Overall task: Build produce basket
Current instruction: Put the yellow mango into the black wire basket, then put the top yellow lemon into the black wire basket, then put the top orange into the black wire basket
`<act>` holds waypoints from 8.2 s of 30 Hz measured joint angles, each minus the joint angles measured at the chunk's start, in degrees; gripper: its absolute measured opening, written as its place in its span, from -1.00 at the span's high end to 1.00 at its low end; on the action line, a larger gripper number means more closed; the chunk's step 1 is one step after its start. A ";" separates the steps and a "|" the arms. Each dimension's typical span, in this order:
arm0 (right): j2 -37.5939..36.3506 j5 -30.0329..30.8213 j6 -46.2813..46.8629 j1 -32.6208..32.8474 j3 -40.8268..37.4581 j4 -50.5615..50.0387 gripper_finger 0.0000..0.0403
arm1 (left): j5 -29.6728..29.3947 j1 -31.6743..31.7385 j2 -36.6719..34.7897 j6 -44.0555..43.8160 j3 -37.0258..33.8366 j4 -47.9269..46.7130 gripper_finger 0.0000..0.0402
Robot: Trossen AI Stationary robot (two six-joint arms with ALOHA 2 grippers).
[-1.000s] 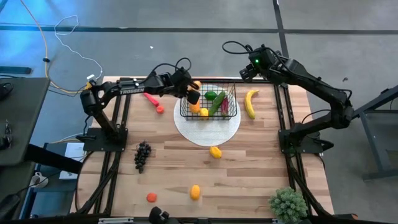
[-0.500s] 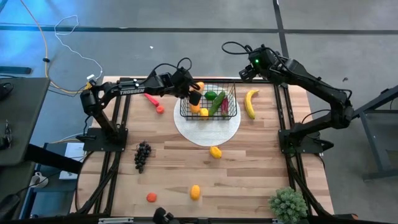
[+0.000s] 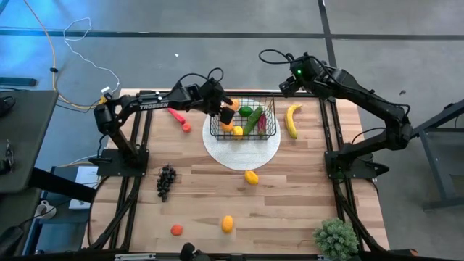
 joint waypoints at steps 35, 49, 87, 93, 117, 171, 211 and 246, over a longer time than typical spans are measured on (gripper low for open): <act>-0.07 -25.69 21.72 17.75 -1.69 -6.50 0.01 | 21.30 -0.65 -0.18 -1.27 0.00 -2.48 -0.43; -0.04 -27.37 37.58 35.20 -12.64 5.21 0.01 | 17.46 -2.33 -12.50 7.50 -0.02 -16.79 -0.43; 20.73 -25.02 37.15 45.05 -20.73 28.41 -0.33 | 2.92 -13.21 -30.51 5.14 0.00 -32.69 -0.43; 25.48 -26.33 39.42 45.11 -20.34 26.74 -0.33 | 0.96 -13.21 -30.51 5.63 0.00 -32.80 -0.43; 16.71 -26.08 44.86 42.14 -20.30 32.51 0.44 | 0.77 -13.18 -30.49 7.72 0.00 -32.61 -0.43; 15.70 -40.85 -5.26 11.85 -20.30 37.61 0.29 | -5.68 -13.14 -28.85 -10.55 -0.02 -34.76 -0.43; 4.85 -39.06 -4.40 5.33 -20.30 36.70 -0.23 | -13.88 -0.14 -13.91 15.66 -14.27 -34.22 -0.43; 3.72 -30.98 1.28 5.31 -20.30 36.32 -0.23 | -15.57 4.98 1.46 28.13 -14.27 -23.93 -0.18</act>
